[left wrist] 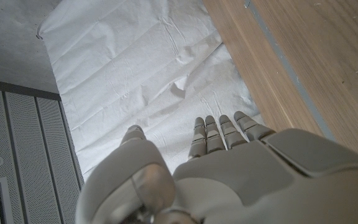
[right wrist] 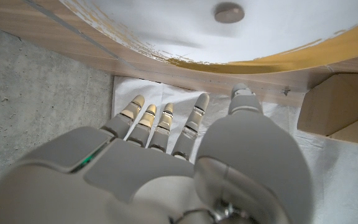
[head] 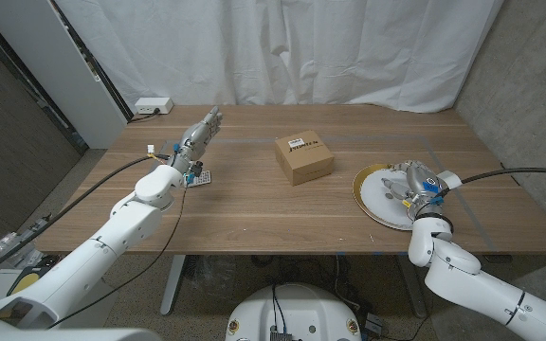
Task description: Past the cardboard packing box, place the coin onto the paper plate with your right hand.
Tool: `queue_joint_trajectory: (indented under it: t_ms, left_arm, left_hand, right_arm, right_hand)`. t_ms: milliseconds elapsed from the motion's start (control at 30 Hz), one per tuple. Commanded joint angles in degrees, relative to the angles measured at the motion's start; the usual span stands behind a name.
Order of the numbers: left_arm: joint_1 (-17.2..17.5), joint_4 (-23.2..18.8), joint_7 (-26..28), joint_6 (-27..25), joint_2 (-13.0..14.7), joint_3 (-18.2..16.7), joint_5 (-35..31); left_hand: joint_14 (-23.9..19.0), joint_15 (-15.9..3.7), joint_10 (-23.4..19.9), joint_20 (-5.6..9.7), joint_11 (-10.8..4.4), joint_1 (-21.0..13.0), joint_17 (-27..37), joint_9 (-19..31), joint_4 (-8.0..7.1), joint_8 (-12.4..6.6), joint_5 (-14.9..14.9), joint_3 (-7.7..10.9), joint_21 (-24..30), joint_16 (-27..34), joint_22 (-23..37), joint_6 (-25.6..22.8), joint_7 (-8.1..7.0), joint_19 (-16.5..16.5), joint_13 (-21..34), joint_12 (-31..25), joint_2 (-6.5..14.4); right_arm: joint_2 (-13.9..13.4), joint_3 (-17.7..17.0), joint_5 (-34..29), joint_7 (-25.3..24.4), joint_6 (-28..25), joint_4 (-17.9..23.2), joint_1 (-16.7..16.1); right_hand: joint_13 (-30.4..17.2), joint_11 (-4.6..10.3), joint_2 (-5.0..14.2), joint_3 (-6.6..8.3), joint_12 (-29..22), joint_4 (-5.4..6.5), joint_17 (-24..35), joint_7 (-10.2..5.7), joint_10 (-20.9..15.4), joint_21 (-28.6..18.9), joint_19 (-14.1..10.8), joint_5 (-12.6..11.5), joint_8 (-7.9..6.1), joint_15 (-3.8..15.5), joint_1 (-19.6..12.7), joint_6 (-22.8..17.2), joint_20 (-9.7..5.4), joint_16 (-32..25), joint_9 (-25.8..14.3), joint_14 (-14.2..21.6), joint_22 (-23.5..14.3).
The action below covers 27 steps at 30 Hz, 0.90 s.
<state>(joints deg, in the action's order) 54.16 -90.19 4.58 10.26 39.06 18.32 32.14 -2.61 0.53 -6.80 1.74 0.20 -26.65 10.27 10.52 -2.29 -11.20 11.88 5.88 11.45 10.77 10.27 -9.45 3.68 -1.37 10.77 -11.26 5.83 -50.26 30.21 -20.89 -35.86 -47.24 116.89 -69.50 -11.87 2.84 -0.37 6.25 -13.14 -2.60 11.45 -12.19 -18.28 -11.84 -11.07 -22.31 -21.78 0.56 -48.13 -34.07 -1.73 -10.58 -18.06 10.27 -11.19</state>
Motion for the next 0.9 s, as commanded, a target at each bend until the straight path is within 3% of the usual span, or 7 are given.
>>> queue_joint_trajectory:
  t_ms: [33,900]
  left_arm:
    - [0.41,-0.53,0.1,0.19,0.15,-0.15,-0.02]
    - [1.78,-0.67,-1.44,0.89,0.85,-0.48,0.94]
  left_hand:
    - [0.25,-0.01,-0.23,0.75,-0.01,0.15,0.26,0.2,0.12,-0.1,-0.18,-0.22,0.02,-0.03,0.07,0.07,-0.2,0.27,0.11,-0.26,0.59]
    - [0.2,0.07,-0.23,0.77,0.05,0.08,0.25,0.2,0.13,-0.1,-0.19,-0.3,0.04,-0.01,0.07,0.03,-0.12,0.31,0.11,-0.27,0.63]
  right_arm:
    - [-1.21,-2.08,0.5,-0.27,0.89,2.59,-1.93]
    - [-2.69,-4.1,-4.53,-0.62,-1.76,10.64,-4.95]
  right_hand:
    - [-0.22,-0.58,0.01,-0.15,-0.08,0.55,0.16,0.4,-0.04,0.07,0.44,0.25,0.45,-0.22,0.82,0.24,0.16,-0.26,0.19,-0.1,0.03]
    - [-0.22,-1.02,0.49,-0.53,-0.58,1.37,0.09,0.74,-0.7,-0.13,0.24,0.86,0.84,-0.49,2.5,-1.09,0.49,-0.59,1.16,0.39,0.06]
